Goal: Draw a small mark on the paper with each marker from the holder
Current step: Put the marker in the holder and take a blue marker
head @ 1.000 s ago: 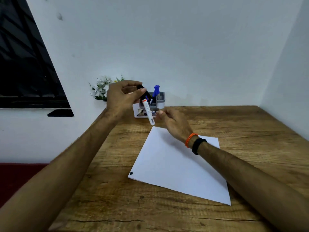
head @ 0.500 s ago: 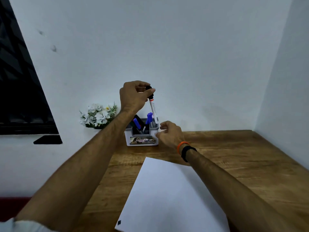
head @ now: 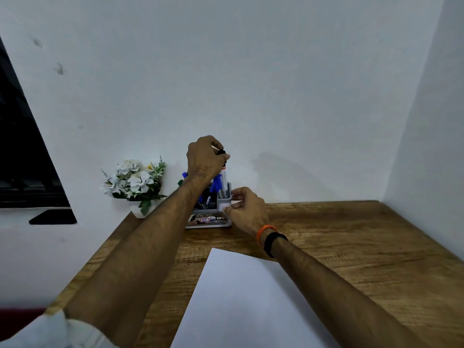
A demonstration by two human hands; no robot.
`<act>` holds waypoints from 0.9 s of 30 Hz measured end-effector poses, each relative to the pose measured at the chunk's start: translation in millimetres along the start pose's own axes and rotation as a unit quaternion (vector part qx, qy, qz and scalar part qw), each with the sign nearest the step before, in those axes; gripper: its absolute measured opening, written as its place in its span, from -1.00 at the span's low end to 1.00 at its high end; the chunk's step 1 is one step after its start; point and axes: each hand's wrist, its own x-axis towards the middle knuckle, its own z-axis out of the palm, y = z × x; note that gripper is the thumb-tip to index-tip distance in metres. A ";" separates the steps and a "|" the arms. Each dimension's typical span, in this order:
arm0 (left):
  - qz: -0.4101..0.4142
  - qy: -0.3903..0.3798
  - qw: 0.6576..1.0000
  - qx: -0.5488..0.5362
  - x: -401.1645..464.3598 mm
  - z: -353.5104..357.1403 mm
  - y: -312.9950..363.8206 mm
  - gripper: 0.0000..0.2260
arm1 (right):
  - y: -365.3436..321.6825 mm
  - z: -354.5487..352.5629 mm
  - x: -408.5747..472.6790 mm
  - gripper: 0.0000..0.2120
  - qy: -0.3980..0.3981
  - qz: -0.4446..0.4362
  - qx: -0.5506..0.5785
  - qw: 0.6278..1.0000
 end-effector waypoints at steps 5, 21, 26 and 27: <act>-0.017 -0.114 0.983 0.144 1.1 6.3 -14.0 -0.76 | 3.5 1.1 -0.5 -0.51 -0.002 -0.006 -0.002 1.000; 0.056 -0.187 0.961 0.198 -31.6 -37.7 -10.2 -0.64 | -4.4 0.0 -4.1 -0.50 -0.006 0.003 -0.015 1.000; 0.076 -0.154 0.968 0.181 -33.5 -32.6 -11.0 -0.84 | -5.8 1.0 -6.1 -0.51 -0.004 0.001 -0.021 1.000; 0.084 -0.155 0.967 0.182 -33.6 -32.0 -10.5 -0.85 | -6.1 1.1 -6.4 -0.51 -0.003 0.001 -0.024 1.000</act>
